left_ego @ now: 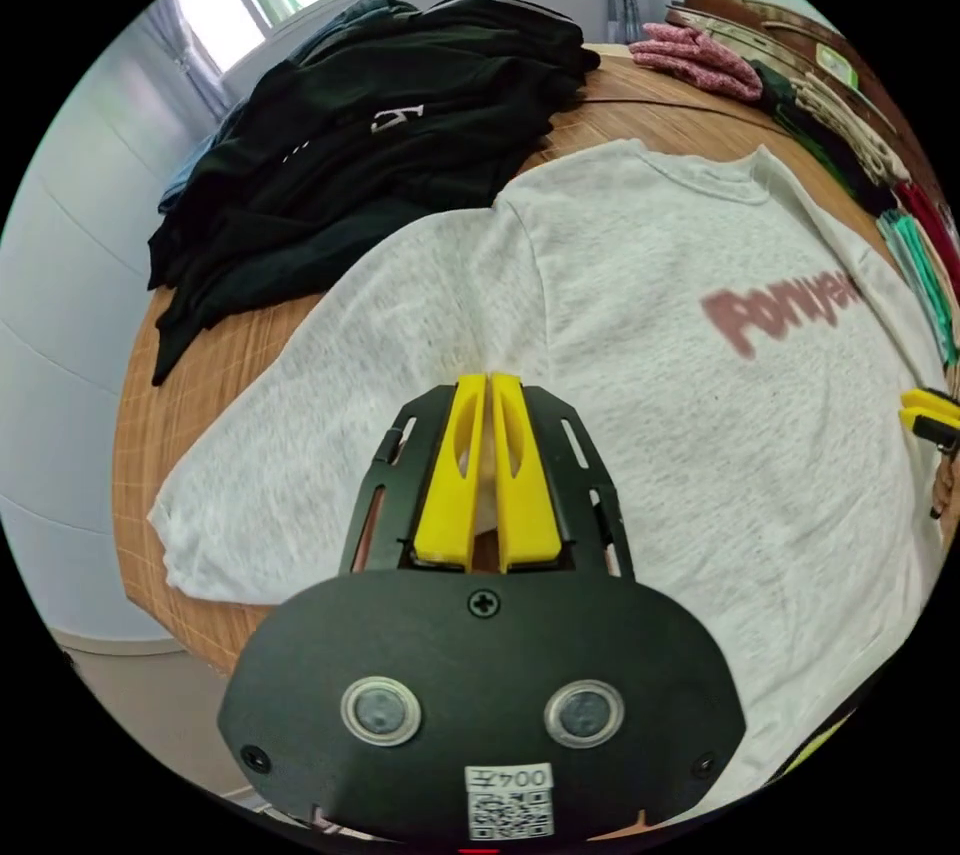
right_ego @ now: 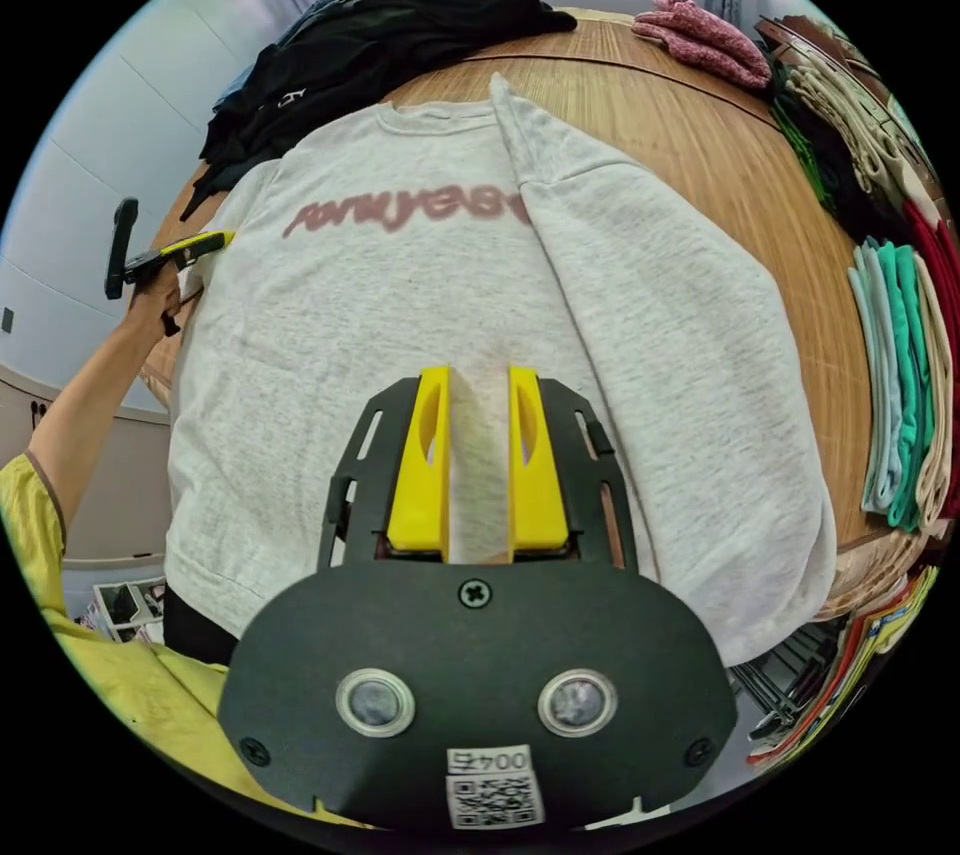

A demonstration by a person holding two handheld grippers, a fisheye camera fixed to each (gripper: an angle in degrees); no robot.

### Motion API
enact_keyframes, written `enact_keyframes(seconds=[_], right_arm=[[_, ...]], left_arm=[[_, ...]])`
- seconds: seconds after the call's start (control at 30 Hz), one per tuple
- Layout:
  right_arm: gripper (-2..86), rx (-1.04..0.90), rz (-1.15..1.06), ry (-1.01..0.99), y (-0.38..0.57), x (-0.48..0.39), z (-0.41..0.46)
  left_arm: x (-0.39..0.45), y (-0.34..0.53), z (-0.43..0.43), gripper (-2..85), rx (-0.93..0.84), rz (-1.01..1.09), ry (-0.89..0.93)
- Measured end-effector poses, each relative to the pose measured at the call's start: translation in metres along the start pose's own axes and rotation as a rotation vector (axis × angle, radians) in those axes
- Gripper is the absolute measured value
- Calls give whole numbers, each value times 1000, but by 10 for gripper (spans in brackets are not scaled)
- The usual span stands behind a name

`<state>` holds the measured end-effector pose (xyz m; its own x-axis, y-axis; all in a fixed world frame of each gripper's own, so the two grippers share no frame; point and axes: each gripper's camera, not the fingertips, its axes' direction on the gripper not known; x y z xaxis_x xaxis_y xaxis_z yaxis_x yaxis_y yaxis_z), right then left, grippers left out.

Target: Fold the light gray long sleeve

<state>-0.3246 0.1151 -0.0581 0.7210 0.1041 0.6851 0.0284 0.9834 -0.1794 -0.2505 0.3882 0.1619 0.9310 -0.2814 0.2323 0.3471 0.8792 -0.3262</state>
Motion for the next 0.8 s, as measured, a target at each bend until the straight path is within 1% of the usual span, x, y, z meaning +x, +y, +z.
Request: enact_keyframes(seconds=[0.03,0.1,0.17,0.23,0.37,0.43,0.53,0.63,0.7,0.8], right_arm=[[98,21,4,12,1,0,-4],[100,89,10,86,3,-1,-17],[106,98,6,137,0,-1,-19],[115,67,-8,161,-9,0,-16],[137,6,-103,257,-29,-12,-6],[136,-22,-139,280,-35,-16,0],[116,-77,-170,317,-44,-16,11],[75,-97,-192,355,-56,-15,8],[35,-107,-226,341,-70,-12,-5],[13,-113,-261,365,-91,-1,-27]], left_arm=[[4,-2,-11,5,29,14,0],[29,-4,-54,4,156,80,24],[57,-5,-67,3,210,144,54],[79,-9,-59,3,185,174,75],[100,-14,-21,3,51,145,128],[104,-18,-27,3,60,157,98],[108,-26,-31,3,53,172,67],[106,-33,-35,3,49,172,70],[104,-39,-38,3,46,172,69],[102,-46,-43,4,42,173,72]])
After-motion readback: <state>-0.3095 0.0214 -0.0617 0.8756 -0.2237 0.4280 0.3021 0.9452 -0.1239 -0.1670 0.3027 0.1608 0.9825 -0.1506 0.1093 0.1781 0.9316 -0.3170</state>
